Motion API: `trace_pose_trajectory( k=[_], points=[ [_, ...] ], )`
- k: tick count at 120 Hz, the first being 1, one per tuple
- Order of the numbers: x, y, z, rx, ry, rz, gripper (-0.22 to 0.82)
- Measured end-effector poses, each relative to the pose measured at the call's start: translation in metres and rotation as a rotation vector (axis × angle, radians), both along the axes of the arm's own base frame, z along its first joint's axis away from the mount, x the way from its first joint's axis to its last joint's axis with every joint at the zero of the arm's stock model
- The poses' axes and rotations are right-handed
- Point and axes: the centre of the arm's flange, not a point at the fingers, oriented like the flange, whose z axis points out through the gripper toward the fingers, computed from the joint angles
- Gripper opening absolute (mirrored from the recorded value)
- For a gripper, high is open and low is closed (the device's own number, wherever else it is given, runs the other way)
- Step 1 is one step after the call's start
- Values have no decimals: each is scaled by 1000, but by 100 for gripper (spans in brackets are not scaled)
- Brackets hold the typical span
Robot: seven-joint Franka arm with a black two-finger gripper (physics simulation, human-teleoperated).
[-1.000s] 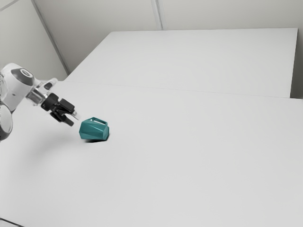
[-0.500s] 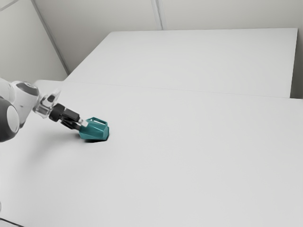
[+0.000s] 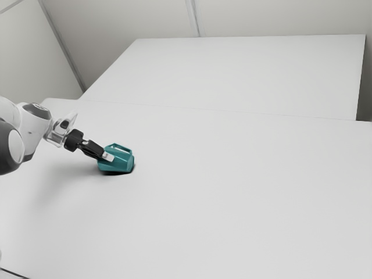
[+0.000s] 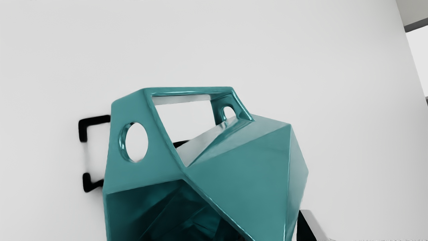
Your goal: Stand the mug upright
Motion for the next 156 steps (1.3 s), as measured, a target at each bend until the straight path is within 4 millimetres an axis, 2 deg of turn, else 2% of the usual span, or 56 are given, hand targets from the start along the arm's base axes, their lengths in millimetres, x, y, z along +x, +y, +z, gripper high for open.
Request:
trace_pose_trajectory(
  k=[11,36,73,86,97,116,136,156],
  points=[
    [2,-1,3,8,-15,-10,-5],
    [11,-18,29,45,-53,-64,-15],
    [19,-35,45,151,-48,-126,-17],
    [24,-51,68,216,-62,-171,-17],
    [28,-77,87,291,-71,-237,-18],
    [20,-148,114,525,-96,-421,-18],
    [11,-211,132,784,-165,-574,-18],
    [4,-267,143,902,-237,-615,-18]
  ],
)
